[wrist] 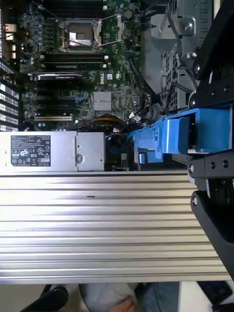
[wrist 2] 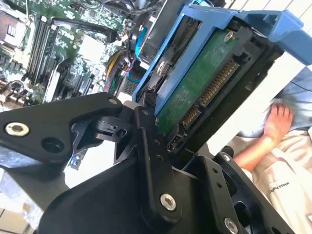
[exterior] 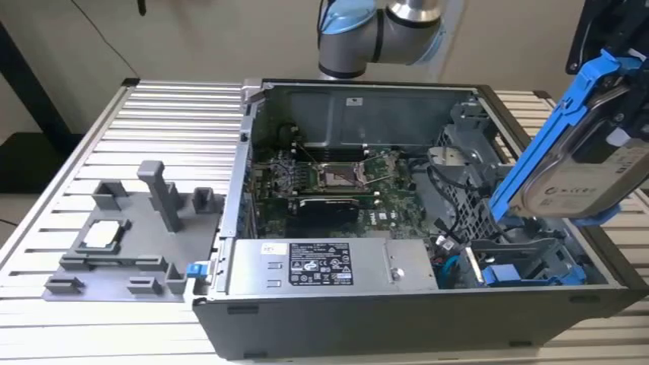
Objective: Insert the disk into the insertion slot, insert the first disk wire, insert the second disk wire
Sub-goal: 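Insert the disk into the insertion slot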
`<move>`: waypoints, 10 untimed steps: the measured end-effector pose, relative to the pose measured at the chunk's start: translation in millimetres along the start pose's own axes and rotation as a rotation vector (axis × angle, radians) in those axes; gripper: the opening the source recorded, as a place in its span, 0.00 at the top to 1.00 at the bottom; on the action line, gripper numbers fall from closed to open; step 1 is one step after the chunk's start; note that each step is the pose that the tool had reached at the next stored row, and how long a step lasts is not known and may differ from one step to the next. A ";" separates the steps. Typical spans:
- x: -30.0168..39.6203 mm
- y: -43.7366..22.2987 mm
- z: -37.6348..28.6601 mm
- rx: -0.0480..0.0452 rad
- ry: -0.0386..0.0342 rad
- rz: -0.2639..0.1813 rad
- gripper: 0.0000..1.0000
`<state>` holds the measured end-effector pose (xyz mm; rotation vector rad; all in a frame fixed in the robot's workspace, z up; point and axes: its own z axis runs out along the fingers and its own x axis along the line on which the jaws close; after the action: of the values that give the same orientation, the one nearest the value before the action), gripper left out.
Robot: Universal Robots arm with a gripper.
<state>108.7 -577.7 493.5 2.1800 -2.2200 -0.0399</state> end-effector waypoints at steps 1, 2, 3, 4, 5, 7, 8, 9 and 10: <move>0.0 0.0 0.7 0.0000 0.0000 0.000 0.67; 0.0 -0.1 1.6 0.0000 0.0000 0.000 0.67; 0.0 -0.1 2.5 0.0000 0.0000 0.000 0.67; 0.0 -0.2 3.5 0.0000 0.0000 0.000 0.67; 0.0 -0.2 4.9 0.0000 -0.0001 0.000 0.67; 0.0 -0.5 7.9 0.0000 -0.0001 0.000 0.67; -0.1 -0.9 9.6 0.0000 0.0000 0.000 0.67; -0.1 -1.4 11.3 0.0000 0.0001 0.000 0.67; -0.1 -1.9 13.2 0.0000 0.0001 0.000 0.67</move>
<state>110.1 -577.7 480.2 2.1799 -2.2199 -0.0398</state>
